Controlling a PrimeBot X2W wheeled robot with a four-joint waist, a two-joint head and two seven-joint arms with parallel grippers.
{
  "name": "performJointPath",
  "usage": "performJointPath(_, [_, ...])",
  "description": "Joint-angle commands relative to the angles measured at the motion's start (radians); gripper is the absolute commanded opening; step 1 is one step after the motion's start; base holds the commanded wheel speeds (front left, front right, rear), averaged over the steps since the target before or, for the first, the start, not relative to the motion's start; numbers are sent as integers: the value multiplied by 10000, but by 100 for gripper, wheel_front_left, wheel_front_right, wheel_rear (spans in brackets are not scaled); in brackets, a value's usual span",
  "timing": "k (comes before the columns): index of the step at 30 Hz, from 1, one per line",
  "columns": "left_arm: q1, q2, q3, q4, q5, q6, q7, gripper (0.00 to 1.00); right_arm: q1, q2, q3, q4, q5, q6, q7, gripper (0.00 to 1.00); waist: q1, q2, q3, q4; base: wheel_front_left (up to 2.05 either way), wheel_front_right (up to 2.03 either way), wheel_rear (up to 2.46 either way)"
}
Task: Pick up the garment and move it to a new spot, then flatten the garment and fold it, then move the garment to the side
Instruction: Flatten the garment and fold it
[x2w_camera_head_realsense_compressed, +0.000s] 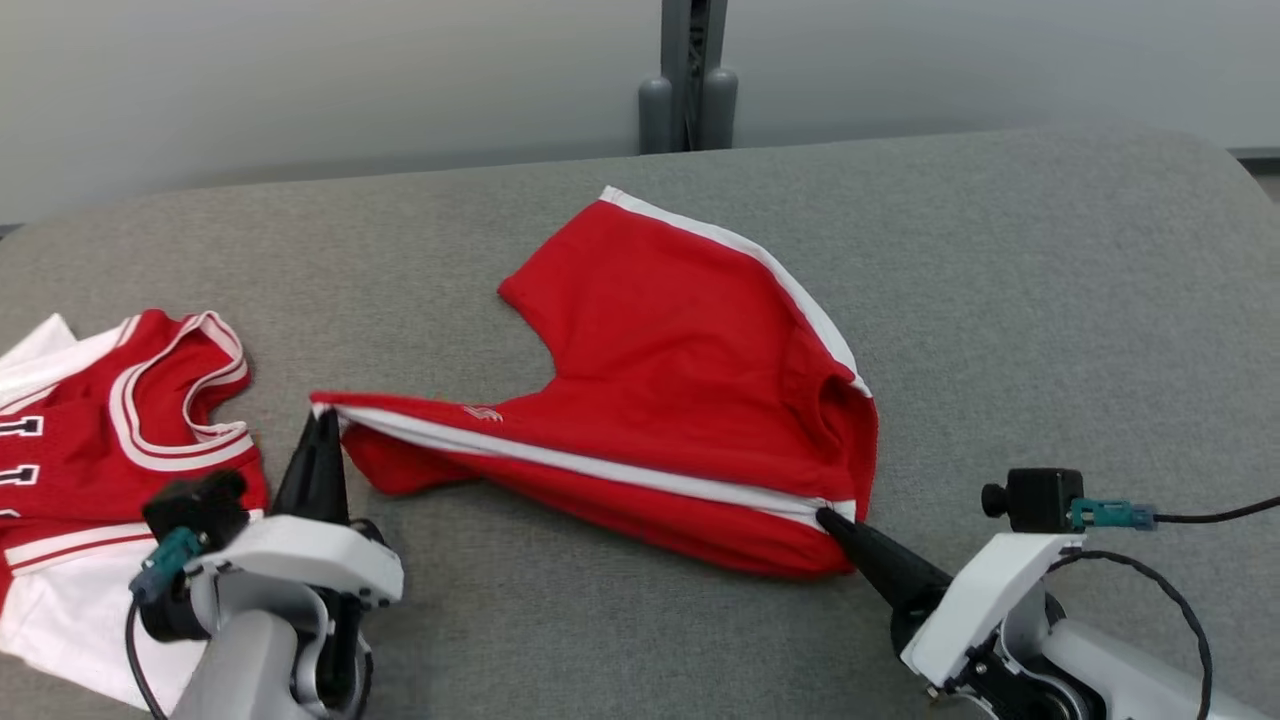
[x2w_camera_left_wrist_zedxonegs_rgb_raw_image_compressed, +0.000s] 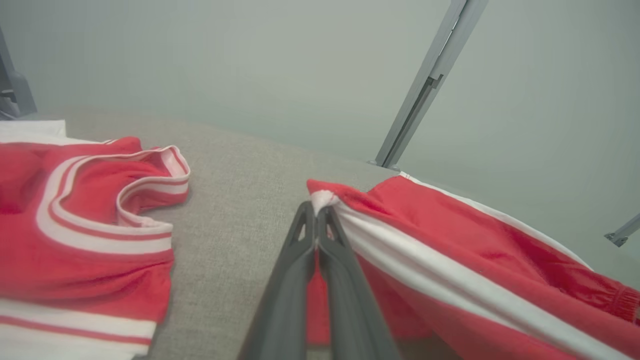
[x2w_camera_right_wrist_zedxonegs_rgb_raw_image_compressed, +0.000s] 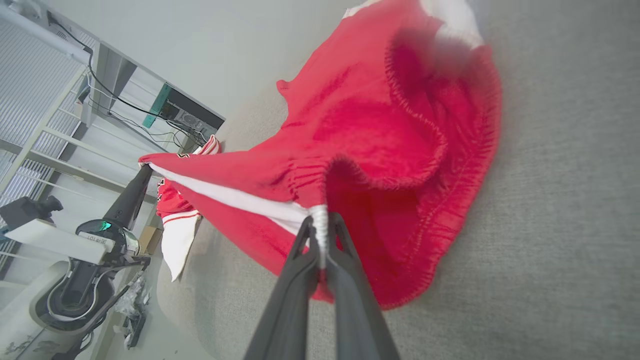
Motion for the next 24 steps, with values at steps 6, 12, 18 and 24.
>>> performJointPath(6, [-1666,487,121,270,181,249,273,0,-589,494,-513,-300,129,4,-440,0,0,-1,1014,-1032,0,0,0])
performJointPath(12, [-2970,655,74,661,320,422,443,0,-1246,1166,-658,-254,26,4,-530,0,0,-1,1758,-1762,0,0,0])
performJointPath(18, [-4204,872,-144,1187,675,589,579,0,-1855,1877,-836,91,-186,4,-764,0,0,-1,2547,-2354,0,0,0])
performJointPath(24, [-5582,1142,-404,1992,1038,666,684,0,-2293,2571,-1180,235,-152,4,-973,0,0,-1,3297,-2815,0,0,0])
